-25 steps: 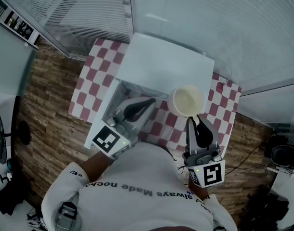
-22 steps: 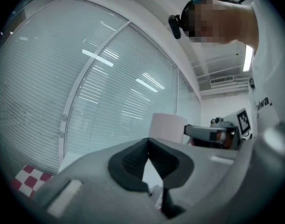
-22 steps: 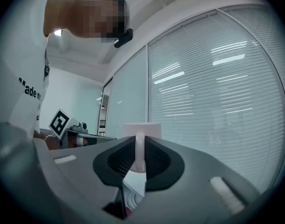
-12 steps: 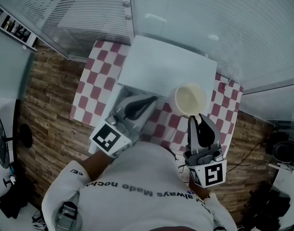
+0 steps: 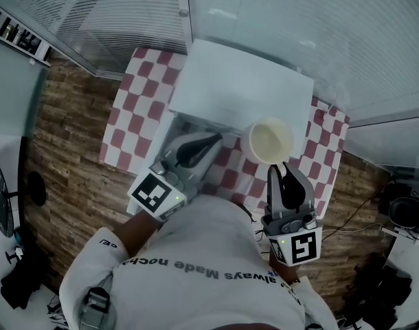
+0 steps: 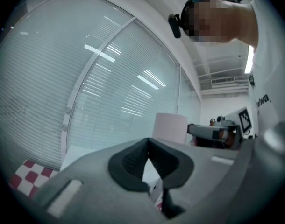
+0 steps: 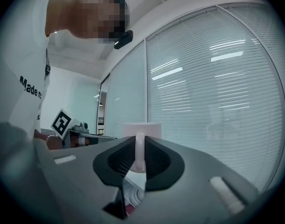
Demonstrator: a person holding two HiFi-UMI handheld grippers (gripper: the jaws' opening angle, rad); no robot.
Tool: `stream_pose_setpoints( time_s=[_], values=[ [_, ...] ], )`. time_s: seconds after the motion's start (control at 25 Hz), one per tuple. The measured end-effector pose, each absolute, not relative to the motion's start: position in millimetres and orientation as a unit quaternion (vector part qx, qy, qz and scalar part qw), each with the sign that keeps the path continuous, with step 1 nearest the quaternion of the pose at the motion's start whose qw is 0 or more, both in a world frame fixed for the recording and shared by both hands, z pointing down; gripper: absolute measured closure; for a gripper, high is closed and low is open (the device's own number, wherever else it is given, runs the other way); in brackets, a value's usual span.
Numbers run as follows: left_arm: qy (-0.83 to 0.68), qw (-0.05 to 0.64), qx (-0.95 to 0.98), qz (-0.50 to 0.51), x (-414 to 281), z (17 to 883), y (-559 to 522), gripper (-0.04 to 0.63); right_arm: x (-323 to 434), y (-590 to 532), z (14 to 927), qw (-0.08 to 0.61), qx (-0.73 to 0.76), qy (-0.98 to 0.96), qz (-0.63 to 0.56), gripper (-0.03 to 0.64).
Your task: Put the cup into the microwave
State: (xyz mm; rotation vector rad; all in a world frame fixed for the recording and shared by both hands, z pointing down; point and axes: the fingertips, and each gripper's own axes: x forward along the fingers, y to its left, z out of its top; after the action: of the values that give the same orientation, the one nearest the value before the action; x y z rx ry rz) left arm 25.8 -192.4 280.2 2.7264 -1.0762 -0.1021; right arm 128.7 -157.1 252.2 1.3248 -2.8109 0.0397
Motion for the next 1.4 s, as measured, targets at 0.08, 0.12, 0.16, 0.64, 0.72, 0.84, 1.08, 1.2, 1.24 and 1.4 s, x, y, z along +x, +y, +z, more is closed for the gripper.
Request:
stream_pose_setpoints(
  time_s=[0.08, 0.12, 0.16, 0.64, 0.72, 0.84, 1.08, 1.2, 1.24, 1.4],
  values=[
    [-0.366, 0.108, 0.924, -0.034, 24.7, 284.0, -189.6, 0.591, 126.6, -153.1, 258.0, 0.020, 0.423, -0.906, 0.017, 0.578],
    [-0.366, 0.110, 0.923, -0.034, 24.3, 285.5, -188.1, 0.591, 125.1, -151.0, 260.3, 0.022, 0.421, -0.906, 0.019, 0.578],
    [-0.367, 0.112, 0.923, -0.034, 24.0, 286.9, -186.6, 0.591, 123.6, -149.0, 262.2, 0.023, 0.419, -0.907, 0.020, 0.578],
    [-0.369, 0.148, 0.917, -0.025, 34.2, 326.4, -162.9, 0.591, 119.5, -129.9, 306.5, 0.044, 0.410, -0.910, 0.044, 0.578],
    [-0.370, 0.156, 0.916, -0.022, 34.5, 335.7, -158.3, 0.591, 118.7, -126.8, 317.3, 0.049, 0.409, -0.910, 0.047, 0.578],
    [-0.374, 0.161, 0.913, -0.017, 32.7, 349.4, -153.2, 0.591, 117.1, -122.6, 334.0, 0.053, 0.408, -0.910, 0.055, 0.578],
    [-0.387, 0.147, 0.910, -0.010, 25.2, 376.8, -150.5, 0.591, 109.5, -115.9, 367.0, 0.060, 0.403, -0.911, 0.062, 0.578],
    [-0.393, 0.150, 0.907, -0.010, 24.9, 387.3, -153.4, 0.591, 106.1, -117.8, 381.8, 0.059, 0.406, -0.909, 0.069, 0.578],
    [-0.394, 0.149, 0.907, -0.009, 24.4, 391.5, -154.2, 0.591, 105.2, -119.5, 386.4, 0.057, 0.409, -0.908, 0.072, 0.578],
    [-0.395, 0.145, 0.907, -0.001, 21.3, 413.4, -158.8, 0.591, 99.1, -122.4, 413.1, 0.066, 0.404, -0.909, 0.073, 0.578]
  ],
)
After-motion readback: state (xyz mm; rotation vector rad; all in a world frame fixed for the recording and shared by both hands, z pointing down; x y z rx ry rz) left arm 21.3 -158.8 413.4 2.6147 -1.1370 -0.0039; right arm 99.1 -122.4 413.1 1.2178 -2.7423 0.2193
